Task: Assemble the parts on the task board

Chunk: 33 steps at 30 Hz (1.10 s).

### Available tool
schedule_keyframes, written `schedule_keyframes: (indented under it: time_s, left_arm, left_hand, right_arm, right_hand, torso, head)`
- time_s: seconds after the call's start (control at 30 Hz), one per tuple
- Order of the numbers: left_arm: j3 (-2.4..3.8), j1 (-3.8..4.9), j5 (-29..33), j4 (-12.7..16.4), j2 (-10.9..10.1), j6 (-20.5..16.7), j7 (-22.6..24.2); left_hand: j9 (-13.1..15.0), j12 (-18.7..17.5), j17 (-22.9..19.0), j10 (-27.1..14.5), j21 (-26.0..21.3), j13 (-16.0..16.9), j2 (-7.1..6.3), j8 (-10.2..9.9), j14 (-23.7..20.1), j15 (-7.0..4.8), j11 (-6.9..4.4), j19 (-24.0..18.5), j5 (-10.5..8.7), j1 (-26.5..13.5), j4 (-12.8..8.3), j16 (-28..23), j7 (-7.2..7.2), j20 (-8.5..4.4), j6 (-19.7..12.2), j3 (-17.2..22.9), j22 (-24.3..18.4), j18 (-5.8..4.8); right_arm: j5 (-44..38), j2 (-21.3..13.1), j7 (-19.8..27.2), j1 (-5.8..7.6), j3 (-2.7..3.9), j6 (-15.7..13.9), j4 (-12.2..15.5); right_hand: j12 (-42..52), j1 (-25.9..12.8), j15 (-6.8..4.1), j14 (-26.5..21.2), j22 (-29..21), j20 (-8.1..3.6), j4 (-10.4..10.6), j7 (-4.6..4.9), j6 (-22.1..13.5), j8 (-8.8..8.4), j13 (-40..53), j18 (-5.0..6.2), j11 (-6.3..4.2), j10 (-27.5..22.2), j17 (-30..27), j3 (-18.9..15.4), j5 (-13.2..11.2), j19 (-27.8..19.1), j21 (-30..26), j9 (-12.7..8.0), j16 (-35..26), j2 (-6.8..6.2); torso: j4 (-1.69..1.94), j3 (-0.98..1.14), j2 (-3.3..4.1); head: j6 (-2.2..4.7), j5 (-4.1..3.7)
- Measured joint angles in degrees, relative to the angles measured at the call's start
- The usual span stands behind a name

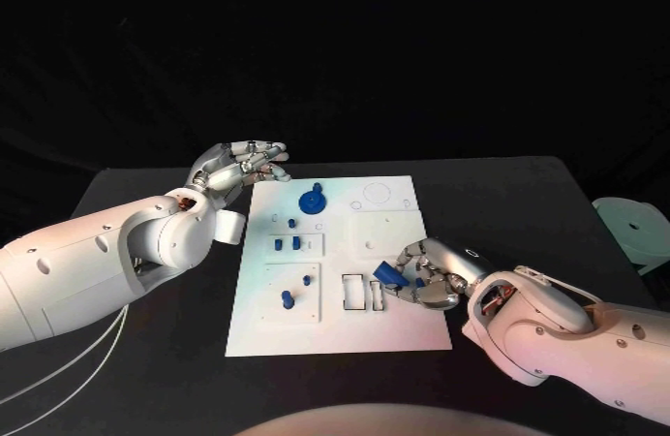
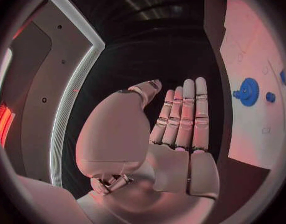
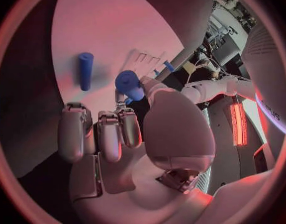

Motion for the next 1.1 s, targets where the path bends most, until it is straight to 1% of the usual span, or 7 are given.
schedule_keyframes:
  time_s: [0.17, 0.37, 0.6, 0.7, 0.77, 0.9, 1.1]
  left_arm:
    - [0.00, 0.00, 0.00, -0.05, 0.04, 0.07, 0.00]
    - [0.00, 0.00, 0.00, -0.04, 0.07, 0.13, 0.00]
    - [0.00, 0.00, 0.00, 0.01, 0.21, 0.24, -0.01]
    - [0.00, 0.00, 0.00, 0.02, 0.22, 0.30, -0.04]
    - [0.00, 0.00, 0.00, 0.02, 0.22, 0.35, -0.05]
    - [0.00, 0.00, 0.00, 0.04, 0.25, 0.44, -0.08]
    - [0.00, 0.00, 0.00, 0.04, 0.28, 0.57, -0.13]
  left_hand:
    - [0.00, 0.00, 0.00, 0.00, 0.00, 0.00, 0.00, -0.02, 0.00, 0.00, 0.00, 0.09, 0.00, 0.00, 0.00, 0.00, 0.00, 0.09, 0.00, 0.00, -0.01, -0.01]
    - [0.00, 0.00, 0.00, 0.00, 0.01, 0.00, 0.00, -0.02, 0.00, 0.00, 0.00, 0.09, 0.00, 0.00, 0.00, 0.00, 0.00, 0.09, 0.00, 0.00, -0.05, 0.00]
    - [0.00, 0.00, 0.00, 0.00, 0.01, 0.03, 0.00, -0.02, 0.00, 0.00, 0.00, 0.09, 0.00, 0.00, 0.00, 0.00, 0.00, 0.09, 0.00, 0.00, -0.05, 0.00]
    - [0.00, 0.00, 0.01, 0.00, 0.01, 0.05, 0.00, -0.02, 0.00, 0.00, 0.00, 0.08, 0.00, 0.00, 0.00, 0.00, 0.00, 0.08, 0.00, 0.00, -0.05, 0.00]
    - [0.01, 0.00, 0.01, 0.00, 0.01, 0.05, 0.00, -0.02, 0.00, 0.00, 0.00, 0.08, 0.00, 0.00, 0.00, 0.00, 0.00, 0.08, 0.00, 0.00, -0.05, -0.01]
    - [0.01, 0.00, 0.01, 0.00, 0.01, 0.05, 0.00, -0.02, 0.00, 0.00, 0.00, 0.08, 0.00, 0.00, 0.00, 0.00, 0.00, 0.08, 0.00, 0.00, -0.04, 0.00]
    - [0.01, 0.00, 0.01, 0.00, 0.01, 0.04, 0.00, -0.02, 0.00, 0.00, 0.00, 0.08, 0.00, 0.00, 0.00, 0.00, 0.00, 0.08, 0.00, 0.00, -0.09, 0.00]
  right_arm:
    - [0.75, 0.65, 0.33, 0.51, 0.03, -0.86, 0.46]
    - [2.03, 2.62, 0.19, 0.62, 0.03, 0.99, -0.11]
    - [3.68, 5.27, -0.01, 0.66, 0.02, 4.31, -1.06]
    - [4.20, 6.03, -0.17, 0.66, 0.02, 5.48, -1.47]
    - [4.49, 6.41, -0.29, 0.66, 0.02, 6.22, -1.71]
    - [4.96, 7.11, -0.62, 0.67, 0.01, 7.65, -2.21]
    - [5.37, 7.95, -0.98, 0.71, 0.06, 8.98, -2.83]
  right_hand:
    - [0.00, 0.00, 0.00, 0.00, 0.05, 0.00, 0.18, 0.18, 0.14, 0.00, 0.00, 0.00, 0.00, 0.00, 0.00, 0.53, 0.00, 0.00, 0.00, -0.01, 0.00, 0.00]
    - [-0.44, -0.05, 0.00, 0.00, 0.04, 0.00, 0.99, 0.29, 0.20, 0.00, 0.00, 0.00, 0.00, 0.00, -0.01, 0.61, 0.00, 0.00, -0.56, -0.01, 0.00, 0.05]
    - [-0.72, -4.13, 0.01, 0.00, 0.04, -0.02, 2.00, 0.82, 0.67, 0.00, -0.01, 0.00, 0.01, 0.00, -0.01, 0.04, -3.55, -0.02, -0.56, -0.07, 0.00, 3.26]
    - [-0.99, -7.24, -0.12, 0.12, 0.04, -0.20, 2.19, 1.04, 0.89, 0.02, -0.01, 0.01, -0.29, -0.08, -0.01, -0.73, -0.92, -0.21, -0.56, -0.05, 0.00, 3.69]
    - [-1.33, -8.30, -0.20, 0.21, 0.04, -0.20, 1.97, 1.09, 0.94, 2.00, -0.01, 0.01, -0.40, 0.01, -0.01, -1.27, -0.21, -0.21, -0.55, -0.01, 0.00, 3.69]
    - [-1.33, -8.97, -0.41, 0.00, 0.03, -0.41, 2.07, 1.09, 1.04, 2.63, -0.01, 0.01, -0.40, 0.01, -0.01, -1.78, -0.10, 0.01, -0.55, 4.45, 0.00, 3.03]
    - [-1.33, -9.42, -0.42, -0.01, 0.03, -0.41, 2.06, 0.87, 1.45, 2.68, -0.01, 0.01, -0.81, 0.01, -0.01, -2.11, -0.08, 0.01, -0.55, 5.03, 0.00, 3.18]
  torso:
    - [0.07, -0.01, 0.01]
    - [0.07, -0.01, 0.06]
    - [0.11, 0.02, 0.10]
    - [0.14, 0.03, 0.12]
    - [0.12, 0.04, 0.13]
    - [0.10, 0.06, 0.13]
    - [0.04, 0.09, 0.13]
  head:
    - [0.16, 0.01]
    - [0.29, 0.23]
    - [0.38, 0.49]
    - [0.41, 0.57]
    - [0.41, 0.61]
    - [0.35, 0.66]
    - [0.26, 0.76]
